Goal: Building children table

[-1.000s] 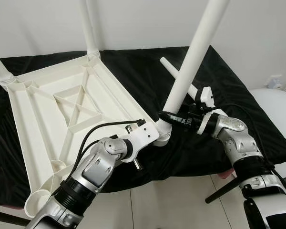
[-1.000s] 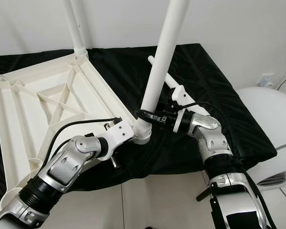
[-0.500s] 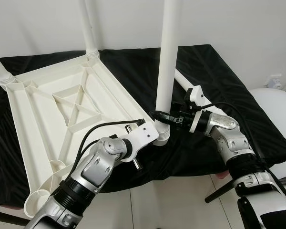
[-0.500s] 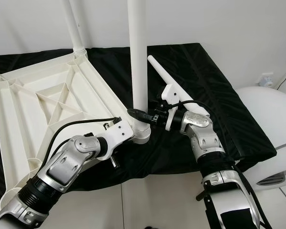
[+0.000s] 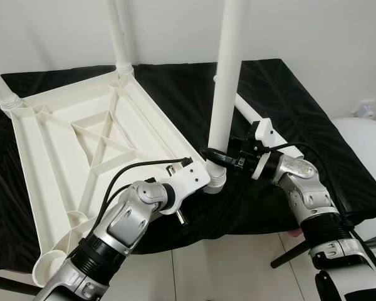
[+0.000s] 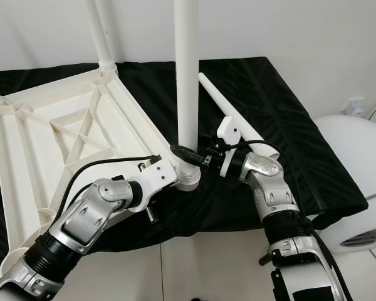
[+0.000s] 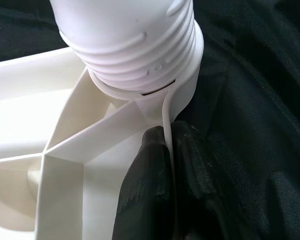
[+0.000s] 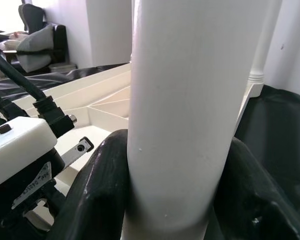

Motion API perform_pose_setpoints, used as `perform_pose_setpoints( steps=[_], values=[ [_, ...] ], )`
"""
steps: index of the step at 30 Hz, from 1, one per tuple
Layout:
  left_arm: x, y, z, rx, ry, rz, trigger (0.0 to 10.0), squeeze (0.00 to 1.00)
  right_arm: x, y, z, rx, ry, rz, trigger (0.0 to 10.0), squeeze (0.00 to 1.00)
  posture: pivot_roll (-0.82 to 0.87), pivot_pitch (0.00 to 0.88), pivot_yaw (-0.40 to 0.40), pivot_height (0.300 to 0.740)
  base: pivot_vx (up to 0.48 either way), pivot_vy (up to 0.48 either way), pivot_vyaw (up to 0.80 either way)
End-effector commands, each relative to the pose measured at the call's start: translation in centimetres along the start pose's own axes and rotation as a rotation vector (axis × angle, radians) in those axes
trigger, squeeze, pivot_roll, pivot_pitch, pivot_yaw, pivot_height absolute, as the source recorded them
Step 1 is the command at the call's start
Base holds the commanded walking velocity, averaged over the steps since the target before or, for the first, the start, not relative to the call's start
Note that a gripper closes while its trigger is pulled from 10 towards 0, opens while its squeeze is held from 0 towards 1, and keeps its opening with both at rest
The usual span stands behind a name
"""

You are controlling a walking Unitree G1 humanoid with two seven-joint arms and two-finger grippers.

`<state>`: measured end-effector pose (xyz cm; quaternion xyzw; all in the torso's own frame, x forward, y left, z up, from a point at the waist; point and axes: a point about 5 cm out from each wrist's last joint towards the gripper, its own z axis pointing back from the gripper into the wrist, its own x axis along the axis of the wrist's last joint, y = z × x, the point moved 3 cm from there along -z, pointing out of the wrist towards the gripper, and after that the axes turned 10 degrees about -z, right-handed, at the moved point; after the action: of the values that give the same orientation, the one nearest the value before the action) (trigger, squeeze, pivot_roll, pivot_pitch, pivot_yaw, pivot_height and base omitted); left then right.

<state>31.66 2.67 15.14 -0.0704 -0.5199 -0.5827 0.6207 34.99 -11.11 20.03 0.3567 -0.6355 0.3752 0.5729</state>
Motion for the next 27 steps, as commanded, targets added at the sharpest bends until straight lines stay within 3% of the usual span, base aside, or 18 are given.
perform_pose_setpoints(
  steps=[1, 27],
  values=[
    [-0.4, -0.5, 0.1, -0.009, 0.022, -0.022, 10.0, 0.00, -8.1, 1.0, 2.8, -0.096, 0.263, -0.178, 10.0, 0.00, -0.09, 0.174, 0.044, 0.740, 0.000, 0.000, 0.00],
    [-0.3, -0.5, 0.1, -0.008, 0.022, -0.019, 10.0, 0.00, -7.6, 3.4, 2.6, -0.169, 0.168, -0.183, 10.0, 0.00, -0.09, 0.175, 0.040, 0.740, 0.000, 0.000, 0.00]
  ],
)
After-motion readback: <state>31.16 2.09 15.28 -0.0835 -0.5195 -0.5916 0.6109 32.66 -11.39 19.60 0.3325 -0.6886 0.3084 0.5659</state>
